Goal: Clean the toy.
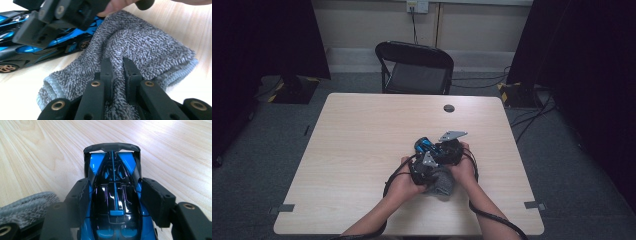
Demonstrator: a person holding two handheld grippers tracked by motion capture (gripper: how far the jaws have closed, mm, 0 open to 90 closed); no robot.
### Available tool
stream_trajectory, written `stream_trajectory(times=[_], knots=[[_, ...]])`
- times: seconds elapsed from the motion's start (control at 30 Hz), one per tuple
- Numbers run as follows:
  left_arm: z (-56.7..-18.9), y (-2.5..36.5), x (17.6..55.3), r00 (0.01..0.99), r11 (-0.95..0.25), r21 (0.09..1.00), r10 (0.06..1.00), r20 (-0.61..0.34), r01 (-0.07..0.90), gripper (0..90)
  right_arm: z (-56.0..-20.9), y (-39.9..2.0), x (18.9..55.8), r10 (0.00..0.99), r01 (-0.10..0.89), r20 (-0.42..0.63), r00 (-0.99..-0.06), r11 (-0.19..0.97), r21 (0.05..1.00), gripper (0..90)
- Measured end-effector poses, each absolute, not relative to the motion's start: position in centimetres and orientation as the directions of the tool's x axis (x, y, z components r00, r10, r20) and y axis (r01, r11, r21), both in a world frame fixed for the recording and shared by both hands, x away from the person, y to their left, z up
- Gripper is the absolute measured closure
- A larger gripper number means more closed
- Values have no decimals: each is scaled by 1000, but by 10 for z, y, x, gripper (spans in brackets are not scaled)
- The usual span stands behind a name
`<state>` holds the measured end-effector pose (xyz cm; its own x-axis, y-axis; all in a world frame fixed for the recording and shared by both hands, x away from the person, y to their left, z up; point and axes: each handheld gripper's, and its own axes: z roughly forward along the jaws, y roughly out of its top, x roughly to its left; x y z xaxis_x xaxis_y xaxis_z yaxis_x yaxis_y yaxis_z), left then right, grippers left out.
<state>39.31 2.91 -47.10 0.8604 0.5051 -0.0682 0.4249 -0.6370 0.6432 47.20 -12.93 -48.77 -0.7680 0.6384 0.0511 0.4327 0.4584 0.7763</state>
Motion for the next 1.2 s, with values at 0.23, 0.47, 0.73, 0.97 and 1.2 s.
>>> stream_trajectory(times=[0.23, 0.47, 0.73, 0.97, 1.2], knots=[[-471, 35, 396, 843, -619, 648, 534, -67, 444, 804, -488, -129, 472, 638, 433, 51, -768, 460, 775, 406], [-470, 44, 403, 830, -612, 645, 555, -63, 458, 805, -487, -129, 472, 639, 435, 52, -768, 459, 775, 406], [-470, 52, 408, 808, -591, 650, 586, -60, 477, 807, -487, -129, 472, 638, 435, 53, -768, 460, 774, 407], [-469, 61, 413, 793, -588, 644, 607, -48, 489, 808, -487, -129, 472, 638, 434, 52, -769, 460, 775, 406], [-469, 71, 418, 773, -580, 642, 633, -33, 502, 809, -487, -129, 472, 639, 435, 52, -768, 459, 774, 406]])
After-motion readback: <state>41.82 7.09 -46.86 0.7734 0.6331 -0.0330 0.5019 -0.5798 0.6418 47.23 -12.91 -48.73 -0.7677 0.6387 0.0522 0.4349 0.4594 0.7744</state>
